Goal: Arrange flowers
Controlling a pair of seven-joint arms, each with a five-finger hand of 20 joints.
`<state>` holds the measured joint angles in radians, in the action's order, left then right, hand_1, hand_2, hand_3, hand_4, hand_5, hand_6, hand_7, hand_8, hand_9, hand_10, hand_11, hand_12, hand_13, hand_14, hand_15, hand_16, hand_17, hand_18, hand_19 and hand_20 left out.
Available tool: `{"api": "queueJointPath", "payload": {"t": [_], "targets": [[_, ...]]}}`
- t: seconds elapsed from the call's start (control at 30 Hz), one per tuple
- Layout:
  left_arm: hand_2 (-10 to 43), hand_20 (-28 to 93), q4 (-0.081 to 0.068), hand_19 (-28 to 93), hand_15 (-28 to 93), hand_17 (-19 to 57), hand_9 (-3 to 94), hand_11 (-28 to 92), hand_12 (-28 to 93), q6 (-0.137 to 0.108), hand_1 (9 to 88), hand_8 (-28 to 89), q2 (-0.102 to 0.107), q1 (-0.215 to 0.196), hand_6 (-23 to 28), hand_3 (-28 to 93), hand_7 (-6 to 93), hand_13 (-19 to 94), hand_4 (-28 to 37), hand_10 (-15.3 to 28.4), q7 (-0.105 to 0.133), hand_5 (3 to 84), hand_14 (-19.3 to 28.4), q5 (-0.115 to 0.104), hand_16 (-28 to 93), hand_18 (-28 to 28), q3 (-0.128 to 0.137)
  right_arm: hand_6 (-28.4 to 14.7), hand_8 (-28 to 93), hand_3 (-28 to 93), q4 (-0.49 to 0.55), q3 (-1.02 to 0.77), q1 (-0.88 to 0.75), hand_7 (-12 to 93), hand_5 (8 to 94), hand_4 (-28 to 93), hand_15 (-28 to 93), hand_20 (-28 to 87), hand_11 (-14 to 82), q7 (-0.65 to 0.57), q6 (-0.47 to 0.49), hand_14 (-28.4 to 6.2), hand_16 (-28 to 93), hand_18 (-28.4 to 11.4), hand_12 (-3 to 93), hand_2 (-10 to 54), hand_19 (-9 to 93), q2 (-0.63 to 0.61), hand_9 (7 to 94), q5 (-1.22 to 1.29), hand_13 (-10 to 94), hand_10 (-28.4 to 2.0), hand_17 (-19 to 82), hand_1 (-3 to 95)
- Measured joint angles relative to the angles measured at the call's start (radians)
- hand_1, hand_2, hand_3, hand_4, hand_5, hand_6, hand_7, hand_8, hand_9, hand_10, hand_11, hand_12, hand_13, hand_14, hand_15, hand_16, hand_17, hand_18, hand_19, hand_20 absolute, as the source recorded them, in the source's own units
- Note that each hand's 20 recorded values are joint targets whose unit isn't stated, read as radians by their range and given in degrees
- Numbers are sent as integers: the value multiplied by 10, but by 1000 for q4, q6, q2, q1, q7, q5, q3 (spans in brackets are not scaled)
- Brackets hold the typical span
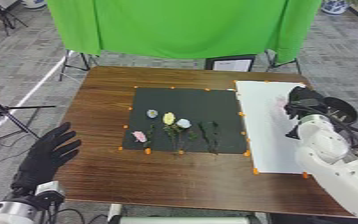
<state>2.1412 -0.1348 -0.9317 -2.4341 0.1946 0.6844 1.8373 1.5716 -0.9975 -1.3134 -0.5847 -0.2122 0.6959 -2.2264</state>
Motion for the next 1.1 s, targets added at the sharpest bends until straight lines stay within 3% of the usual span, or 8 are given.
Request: {"api": "queueJointPath", "payload": {"t": [0.13,0.27,0.4,0.6,0.87,1.1], "targets": [[-12,92,-1,425,337,-96,245,226,184,1,267,-128,2,2,43,702,252,205,-270,119,-1,265,163,0,0,226,-1,6,-6,863,99,43,16,514,696,-236,485,442,157,79,-31,-17,372,-178,506,-95,824,6,891,6,858,-50,405,501],[-12,92,-3,425,337,-96,245,225,184,2,267,-128,6,11,43,702,252,205,-271,119,-4,265,164,0,1,226,-6,14,-11,861,152,136,87,525,688,-233,500,447,158,179,30,-21,377,-178,506,-95,820,50,890,2,840,-47,392,491],[-12,92,-4,425,337,-95,245,224,184,3,267,-128,7,20,42,701,252,205,-271,120,-7,265,164,0,0,226,-11,17,-2,860,144,212,153,532,681,-234,516,453,160,229,115,-26,366,-180,510,-95,817,136,888,-20,831,-46,383,481],[-12,92,-4,425,337,-96,245,224,184,3,267,-127,9,23,44,701,249,205,-271,120,-10,267,164,0,0,226,-13,19,9,860,88,307,207,537,672,-243,527,457,159,229,120,-24,364,-179,510,-95,813,223,878,-69,816,-47,375,471],[-12,92,-5,425,338,-95,245,225,185,3,266,-126,9,23,44,702,248,205,-271,119,-13,267,164,0,0,225,-13,21,14,860,28,342,231,533,651,-250,532,462,160,190,119,-21,377,-178,510,-95,803,236,860,-119,797,-47,359,454],[-12,92,-5,424,337,-95,246,224,184,3,266,-126,9,23,44,703,248,205,-271,120,-16,268,164,0,0,225,-12,14,8,869,23,324,232,507,623,-271,567,483,162,190,119,-34,344,-182,499,-95,785,233,821,-125,757,-52,334,383]]}}
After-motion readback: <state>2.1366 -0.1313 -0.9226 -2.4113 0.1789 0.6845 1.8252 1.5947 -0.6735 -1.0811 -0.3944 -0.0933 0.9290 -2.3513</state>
